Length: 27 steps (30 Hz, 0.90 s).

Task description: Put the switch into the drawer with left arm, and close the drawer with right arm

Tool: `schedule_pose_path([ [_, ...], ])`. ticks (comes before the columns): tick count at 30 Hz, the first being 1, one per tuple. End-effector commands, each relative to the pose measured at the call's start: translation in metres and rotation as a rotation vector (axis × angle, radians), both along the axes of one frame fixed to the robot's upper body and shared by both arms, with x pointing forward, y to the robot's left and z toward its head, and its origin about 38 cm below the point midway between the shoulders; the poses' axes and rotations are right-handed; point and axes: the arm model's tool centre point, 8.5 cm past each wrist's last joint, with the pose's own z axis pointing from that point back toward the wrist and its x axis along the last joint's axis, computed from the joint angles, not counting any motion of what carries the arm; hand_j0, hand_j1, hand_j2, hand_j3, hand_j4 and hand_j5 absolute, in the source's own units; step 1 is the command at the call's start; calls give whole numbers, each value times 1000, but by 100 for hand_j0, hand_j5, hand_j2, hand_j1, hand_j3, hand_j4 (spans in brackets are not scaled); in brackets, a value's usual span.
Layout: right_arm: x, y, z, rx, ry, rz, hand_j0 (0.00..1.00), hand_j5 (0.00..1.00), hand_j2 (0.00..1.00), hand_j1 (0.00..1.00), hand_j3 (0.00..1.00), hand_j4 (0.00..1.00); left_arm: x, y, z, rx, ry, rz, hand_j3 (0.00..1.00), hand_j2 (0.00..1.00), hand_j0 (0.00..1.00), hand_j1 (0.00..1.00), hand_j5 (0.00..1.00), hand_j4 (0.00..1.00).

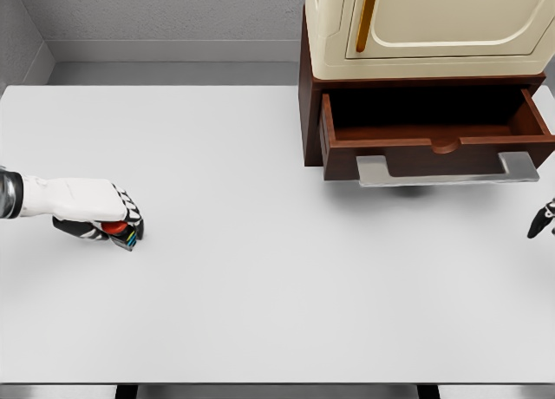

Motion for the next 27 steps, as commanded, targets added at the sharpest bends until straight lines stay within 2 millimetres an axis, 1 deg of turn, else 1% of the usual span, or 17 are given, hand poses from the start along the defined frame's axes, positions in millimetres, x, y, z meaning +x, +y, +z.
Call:
schedule_pose_path([
  [1,1,1,0,2,6,2,49,49,49,49,49,49,0,0,1,-5,0,2,47,47,47,47,47,47],
  [3,1,1,0,3,7,2,49,49,49,49,49,49,0,0,1,-5,0,2,42,42,42,42,42,42],
  [7,0,1,-1,4,9,2,49,49,49,49,49,49,0,-2,3,-7,-5,-4,41,41,41,41,41,41],
  [10,0,1,-1,4,9,2,49,49,49,49,49,49,-1,-11,10,-15,-23,-32,41,41,41,41,41,41],
  [14,0,1,-1,4,9,2,49,49,49,49,49,49,10,-21,32,-29,-81,-54,41,41,41,41,41,41],
  [15,0,1,-2,4,10,1,49,49,49,49,49,49,13,-25,39,-36,-99,-62,41,41,41,41,41,41],
  [17,0,1,-2,4,10,1,49,49,49,49,49,49,19,-40,52,-58,-134,-94,41,41,41,41,41,41],
  [20,0,1,-2,4,10,1,49,49,49,49,49,49,22,-55,58,-83,-151,-124,41,41,41,41,41,41],
  [23,0,1,-2,4,10,1,49,49,49,49,49,49,24,-64,60,-102,-159,-139,41,41,41,41,41,41],
  [25,0,1,-2,4,10,1,49,49,49,49,49,49,26,-75,63,-127,-165,-158,41,41,41,41,41,41],
  [27,0,1,-2,4,10,1,49,49,49,49,49,49,29,-87,72,-151,-181,-182,42,42,42,42,42,42],
])
